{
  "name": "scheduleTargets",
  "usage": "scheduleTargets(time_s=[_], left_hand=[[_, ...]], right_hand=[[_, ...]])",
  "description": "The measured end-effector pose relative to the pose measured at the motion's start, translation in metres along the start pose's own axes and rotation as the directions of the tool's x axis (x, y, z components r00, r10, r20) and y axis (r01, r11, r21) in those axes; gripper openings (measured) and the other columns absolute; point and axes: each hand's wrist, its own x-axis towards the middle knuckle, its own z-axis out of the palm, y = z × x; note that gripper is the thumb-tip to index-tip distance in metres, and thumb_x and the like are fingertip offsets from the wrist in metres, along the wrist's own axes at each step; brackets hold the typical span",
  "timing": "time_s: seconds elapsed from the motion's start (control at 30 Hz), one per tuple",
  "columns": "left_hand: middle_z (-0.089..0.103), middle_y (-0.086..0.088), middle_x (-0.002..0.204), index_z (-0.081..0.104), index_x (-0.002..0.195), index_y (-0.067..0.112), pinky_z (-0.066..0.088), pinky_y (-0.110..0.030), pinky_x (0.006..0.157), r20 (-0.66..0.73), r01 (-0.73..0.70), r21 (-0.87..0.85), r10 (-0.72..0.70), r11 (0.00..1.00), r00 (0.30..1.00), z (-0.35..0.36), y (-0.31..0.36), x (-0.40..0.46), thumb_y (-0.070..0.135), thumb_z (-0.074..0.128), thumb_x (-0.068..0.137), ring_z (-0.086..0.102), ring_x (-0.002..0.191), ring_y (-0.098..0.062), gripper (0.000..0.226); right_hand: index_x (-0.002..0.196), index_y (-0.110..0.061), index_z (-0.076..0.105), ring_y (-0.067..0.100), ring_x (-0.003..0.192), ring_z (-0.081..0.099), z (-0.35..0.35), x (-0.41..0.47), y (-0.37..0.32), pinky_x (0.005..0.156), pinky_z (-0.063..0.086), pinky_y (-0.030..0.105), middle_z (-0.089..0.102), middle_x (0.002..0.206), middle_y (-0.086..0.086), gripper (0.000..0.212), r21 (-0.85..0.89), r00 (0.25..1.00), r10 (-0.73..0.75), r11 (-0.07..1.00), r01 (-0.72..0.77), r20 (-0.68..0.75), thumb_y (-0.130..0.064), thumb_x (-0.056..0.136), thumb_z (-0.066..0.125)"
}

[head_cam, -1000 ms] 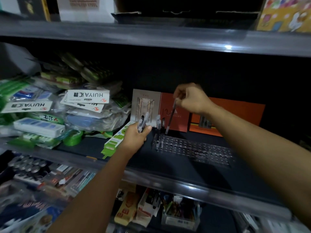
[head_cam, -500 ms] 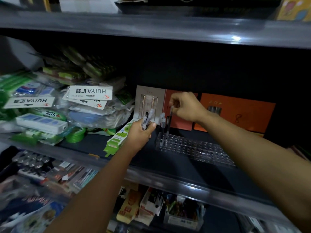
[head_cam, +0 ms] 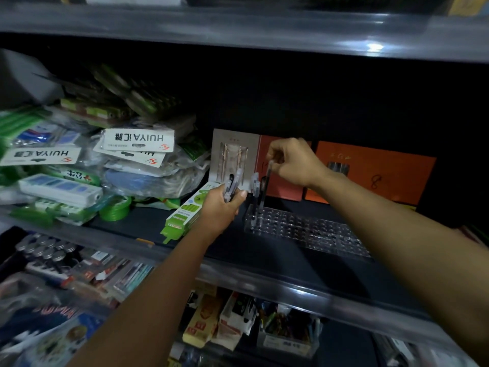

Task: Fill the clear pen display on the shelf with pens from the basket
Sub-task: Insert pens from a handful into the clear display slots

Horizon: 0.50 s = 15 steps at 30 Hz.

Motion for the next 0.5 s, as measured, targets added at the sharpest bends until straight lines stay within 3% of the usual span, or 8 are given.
scheduleTargets(time_s=[0.13,0.23,0.5], left_hand=[[0.046,-0.001,0.054,0.051,0.072,0.018,0.035,-0.026,0.048,0.004,-0.003,-0.013,0.003,1.0,1.0,0.0009,0.0009,-0.0002,0.02,0.058,0.092,0.041,0.048,-0.014,0.022],[0.045,0.001,0.052,0.051,0.07,0.02,0.034,-0.026,0.047,0.002,0.004,-0.025,-0.004,1.0,1.0,0.0016,0.0007,-0.0001,0.02,0.058,0.092,0.04,0.047,-0.014,0.023],[0.046,-0.001,0.054,0.051,0.069,0.02,0.035,-0.026,0.048,-0.006,0.002,-0.011,-0.003,1.0,1.0,0.0046,0.003,0.0008,0.019,0.058,0.092,0.041,0.047,-0.013,0.024]], right_hand=[[0.082,0.001,0.065,0.017,0.073,0.06,-0.0006,0.0016,0.0018,0.064,0.048,0.026,0.067,0.08,0.01,0.007,-0.013,1.0,0.006,1.0,-0.006,0.006,0.005,0.08,0.06],[0.082,0.001,0.065,0.019,0.075,0.063,-0.0022,0.0021,0.0031,0.068,0.05,0.028,0.068,0.081,0.012,0.007,-0.009,1.0,0.011,1.0,-0.011,0.012,0.005,0.08,0.06],[0.085,0.001,0.066,-0.002,0.061,0.052,-0.0025,0.0018,0.0024,0.052,0.037,0.001,0.061,0.074,0.001,0.006,0.033,1.0,0.011,0.999,-0.012,0.028,0.002,0.082,0.061]])
